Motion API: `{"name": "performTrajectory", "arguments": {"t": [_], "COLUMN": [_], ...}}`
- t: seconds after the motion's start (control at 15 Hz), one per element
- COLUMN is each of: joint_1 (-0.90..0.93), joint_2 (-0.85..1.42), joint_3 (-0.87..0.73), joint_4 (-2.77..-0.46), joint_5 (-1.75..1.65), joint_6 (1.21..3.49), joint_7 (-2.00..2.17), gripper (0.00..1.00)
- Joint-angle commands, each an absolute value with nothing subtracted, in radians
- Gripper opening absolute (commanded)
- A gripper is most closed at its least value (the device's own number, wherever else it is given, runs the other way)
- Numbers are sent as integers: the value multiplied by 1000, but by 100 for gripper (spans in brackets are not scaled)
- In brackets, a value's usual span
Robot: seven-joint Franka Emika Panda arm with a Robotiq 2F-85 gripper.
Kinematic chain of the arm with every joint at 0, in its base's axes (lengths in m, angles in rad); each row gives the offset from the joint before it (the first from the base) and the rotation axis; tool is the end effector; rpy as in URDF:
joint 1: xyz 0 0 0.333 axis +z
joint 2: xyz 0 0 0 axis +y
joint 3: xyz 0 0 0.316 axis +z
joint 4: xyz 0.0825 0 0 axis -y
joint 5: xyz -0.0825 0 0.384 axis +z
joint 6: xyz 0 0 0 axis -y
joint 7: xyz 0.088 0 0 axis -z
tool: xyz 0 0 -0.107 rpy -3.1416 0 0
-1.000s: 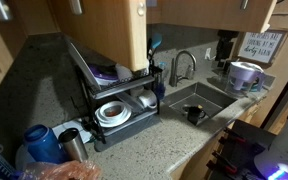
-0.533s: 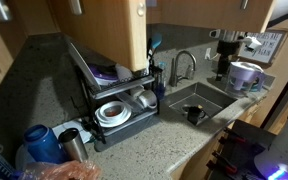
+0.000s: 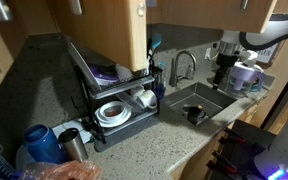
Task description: Put the bowl in the cupboard drawer on top of the sink
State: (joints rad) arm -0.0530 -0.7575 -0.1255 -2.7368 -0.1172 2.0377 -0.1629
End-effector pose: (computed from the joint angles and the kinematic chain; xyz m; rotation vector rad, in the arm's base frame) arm 0.3170 -0.0620 0.4389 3.1104 0.1027 0.0821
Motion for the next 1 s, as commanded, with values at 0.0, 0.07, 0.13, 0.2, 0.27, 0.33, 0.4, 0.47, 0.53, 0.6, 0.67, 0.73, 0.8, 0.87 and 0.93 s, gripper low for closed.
{"name": "performTrajectory", "arguments": {"t": [0.0,0.07,0.13,0.2,0.27,0.33,0.4,0.47,0.53,0.6,0.67,0.73,0.8,0.87,0.93], "joint_1": [-108,-120,-131,-138,-146,-153,-160,-163,-160,-144,-145,-146,-146,-146,-146], "joint_2": [-782,-780,-758,-747,-746,-744,-741,-739,-738,-751,-750,-749,-748,-748,-748], "joint_3": [-92,-87,-81,-79,-75,-70,-65,-63,-64,-83,-83,-82,-82,-82,-82], "joint_4": [-2795,-2803,-2783,-2774,-2774,-2773,-2773,-2773,-2773,-2773,-2773,-2773,-2773,-2773,-2773], "joint_5": [-153,-163,-173,-178,-184,-189,-195,-198,-195,-177,-177,-176,-176,-176,-176], "joint_6": [2114,2132,2136,2143,2149,2153,2156,2157,2158,2134,2136,2137,2137,2137,2137], "joint_7": [-85,-69,-52,-40,-25,-12,1,9,12,-27,-22,-17,-16,-16,-16], "gripper": [100,100,100,100,100,100,100,100,100,100,100,100,100,100,100]}}
